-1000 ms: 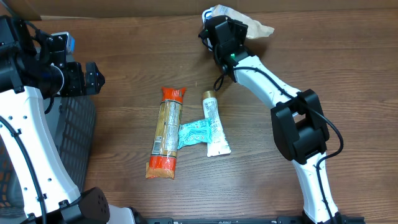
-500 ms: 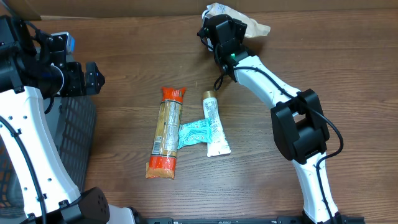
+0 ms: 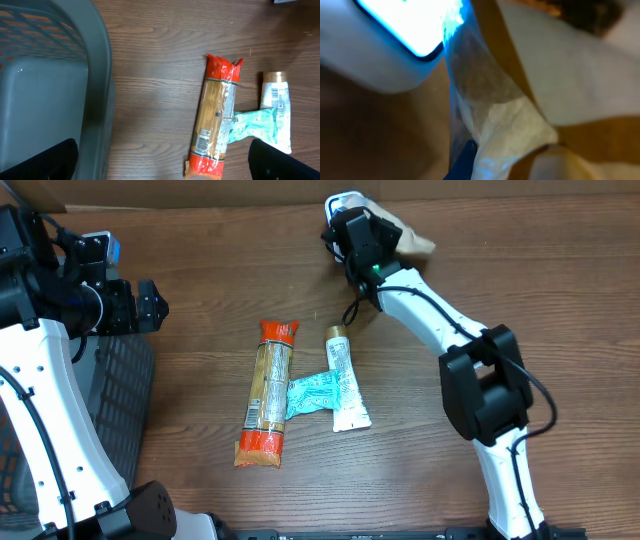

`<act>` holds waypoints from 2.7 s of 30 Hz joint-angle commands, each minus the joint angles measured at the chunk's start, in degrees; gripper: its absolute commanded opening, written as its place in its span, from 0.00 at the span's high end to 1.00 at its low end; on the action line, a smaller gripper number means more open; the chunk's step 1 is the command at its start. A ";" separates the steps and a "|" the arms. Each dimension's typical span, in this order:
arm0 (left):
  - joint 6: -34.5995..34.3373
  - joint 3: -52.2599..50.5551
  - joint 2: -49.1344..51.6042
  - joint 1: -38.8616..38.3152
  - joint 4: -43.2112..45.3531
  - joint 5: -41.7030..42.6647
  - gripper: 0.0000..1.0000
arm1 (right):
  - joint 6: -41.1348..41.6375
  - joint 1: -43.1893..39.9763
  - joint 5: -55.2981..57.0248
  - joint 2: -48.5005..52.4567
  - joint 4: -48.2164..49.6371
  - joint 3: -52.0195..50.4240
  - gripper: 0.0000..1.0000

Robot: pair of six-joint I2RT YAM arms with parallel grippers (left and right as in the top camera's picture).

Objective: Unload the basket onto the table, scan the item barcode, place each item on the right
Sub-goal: 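Hold the pouch in front of the white scanner, then move the pouch to the table's right side and release it, then reach the right gripper to the white tube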

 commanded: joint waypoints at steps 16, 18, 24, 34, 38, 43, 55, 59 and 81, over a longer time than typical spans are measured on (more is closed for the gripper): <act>1.27 -0.17 0.35 -0.07 0.11 0.94 0.00 | 48.94 -21.11 -73.61 -39.47 -45.22 0.68 0.96; 1.27 -0.17 0.35 -0.07 0.11 0.94 0.00 | 48.96 -25.83 -76.08 -39.45 -47.87 -1.29 0.96; 1.27 -0.17 0.35 -0.07 0.11 0.92 0.00 | 54.86 -40.50 -78.64 -39.41 -41.22 -13.73 0.96; 1.27 -0.17 0.35 -0.07 0.11 0.94 0.00 | 74.90 -61.70 -79.01 -39.41 -3.72 -46.23 0.96; 1.27 -0.15 0.35 -0.07 0.11 0.94 0.00 | 74.90 -66.05 -73.05 -39.41 6.95 -54.12 0.96; 1.27 -0.15 0.35 -0.07 0.11 0.94 0.00 | 74.88 -67.08 -64.70 -39.36 12.17 -59.12 0.90; 1.27 -0.17 0.35 -0.07 0.11 0.92 0.00 | 62.07 -66.90 -83.67 -40.04 2.86 -55.36 0.00; 1.27 -0.17 0.35 -0.07 0.11 0.94 0.00 | 54.25 -65.00 -84.06 -41.46 -10.73 -48.70 0.00; 1.27 -0.17 0.35 -0.07 0.11 0.94 0.00 | 44.39 -25.00 -76.59 -35.06 -27.19 -35.67 0.00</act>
